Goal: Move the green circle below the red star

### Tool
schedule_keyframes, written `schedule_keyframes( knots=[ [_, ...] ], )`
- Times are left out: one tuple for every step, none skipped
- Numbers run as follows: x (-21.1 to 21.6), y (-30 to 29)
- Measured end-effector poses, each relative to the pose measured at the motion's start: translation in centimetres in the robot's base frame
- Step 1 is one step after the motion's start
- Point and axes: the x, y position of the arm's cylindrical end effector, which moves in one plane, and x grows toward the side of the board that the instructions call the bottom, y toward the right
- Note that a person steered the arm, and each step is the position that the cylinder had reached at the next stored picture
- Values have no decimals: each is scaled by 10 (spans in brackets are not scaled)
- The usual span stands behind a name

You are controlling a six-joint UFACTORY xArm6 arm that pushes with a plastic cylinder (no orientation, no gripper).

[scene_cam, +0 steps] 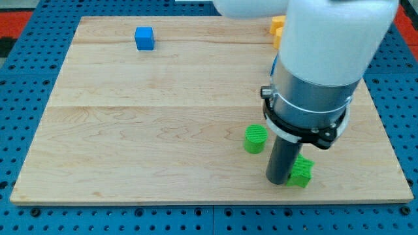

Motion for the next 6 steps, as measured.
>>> schedule_keyframes(
  knots=[
    [0, -68],
    [-18, -107],
    [-45, -85],
    [-63, -60],
    [-66, -51],
    [-66, -29]
  ],
)
